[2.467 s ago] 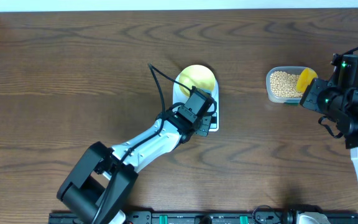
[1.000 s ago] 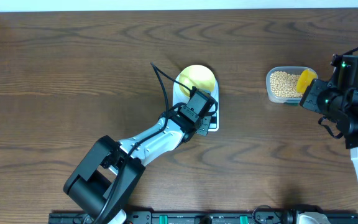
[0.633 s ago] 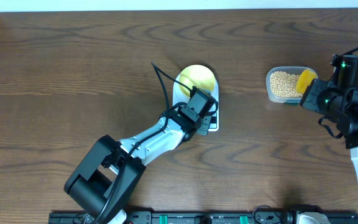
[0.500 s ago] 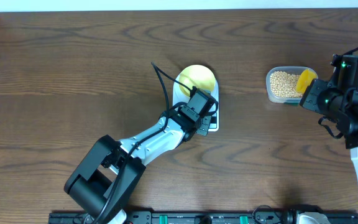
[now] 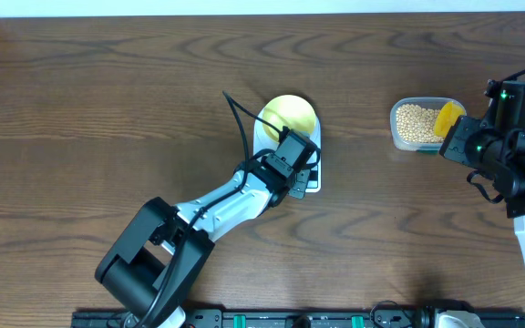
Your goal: Scoop item into bowl and weigh 50g on scale
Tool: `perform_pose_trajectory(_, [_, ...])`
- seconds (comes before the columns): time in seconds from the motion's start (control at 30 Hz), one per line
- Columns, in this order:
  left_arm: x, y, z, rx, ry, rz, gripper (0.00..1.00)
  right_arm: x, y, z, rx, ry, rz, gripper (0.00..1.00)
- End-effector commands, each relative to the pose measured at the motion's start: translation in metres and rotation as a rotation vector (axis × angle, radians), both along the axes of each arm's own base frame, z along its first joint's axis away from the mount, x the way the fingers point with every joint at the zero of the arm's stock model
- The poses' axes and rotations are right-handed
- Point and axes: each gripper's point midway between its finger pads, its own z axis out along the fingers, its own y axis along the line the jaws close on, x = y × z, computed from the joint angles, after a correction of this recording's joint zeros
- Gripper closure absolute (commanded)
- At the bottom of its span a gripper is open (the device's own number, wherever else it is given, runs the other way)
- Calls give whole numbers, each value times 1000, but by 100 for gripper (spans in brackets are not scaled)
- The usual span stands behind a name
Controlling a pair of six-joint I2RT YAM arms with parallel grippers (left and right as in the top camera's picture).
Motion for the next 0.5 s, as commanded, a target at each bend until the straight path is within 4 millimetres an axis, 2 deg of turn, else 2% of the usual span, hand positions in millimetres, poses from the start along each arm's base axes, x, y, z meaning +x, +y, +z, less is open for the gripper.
perform_pose_trajectory(0.0, [-11, 12, -31, 78, 69, -6, 93, 2, 0, 5, -2, -12, 11, 99])
perform_pose_trajectory(0.47, [-21, 21, -37, 117, 113, -6, 93, 1, 0, 5, -3, -9, 11, 99])
